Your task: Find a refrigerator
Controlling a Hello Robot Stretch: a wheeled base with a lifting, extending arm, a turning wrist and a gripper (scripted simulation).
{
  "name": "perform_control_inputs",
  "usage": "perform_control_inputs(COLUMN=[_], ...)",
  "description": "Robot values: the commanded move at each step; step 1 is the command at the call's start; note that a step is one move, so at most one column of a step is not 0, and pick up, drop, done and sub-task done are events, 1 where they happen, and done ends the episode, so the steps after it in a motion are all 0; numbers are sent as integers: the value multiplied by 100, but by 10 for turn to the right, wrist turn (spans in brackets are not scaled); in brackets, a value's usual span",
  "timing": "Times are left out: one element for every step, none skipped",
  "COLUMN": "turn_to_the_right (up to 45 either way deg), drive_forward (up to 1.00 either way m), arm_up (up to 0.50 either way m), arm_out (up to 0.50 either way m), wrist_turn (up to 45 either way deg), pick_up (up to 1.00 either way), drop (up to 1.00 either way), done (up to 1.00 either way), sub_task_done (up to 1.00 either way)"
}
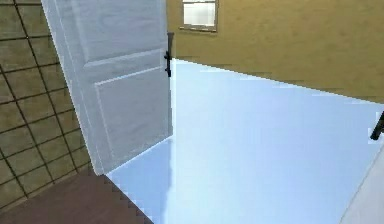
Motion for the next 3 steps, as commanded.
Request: perform_control_inputs(turn_to_the_right=[90,0,30], drive_forward=[0,100,0], arm_up=[0,0,0], arm_out=[0,0,0], wrist_turn=[0,0,0], pick_up=[0,0,0], drop=[0,0,0], done=[0,0,0], sub_task_done=[0,0,0])
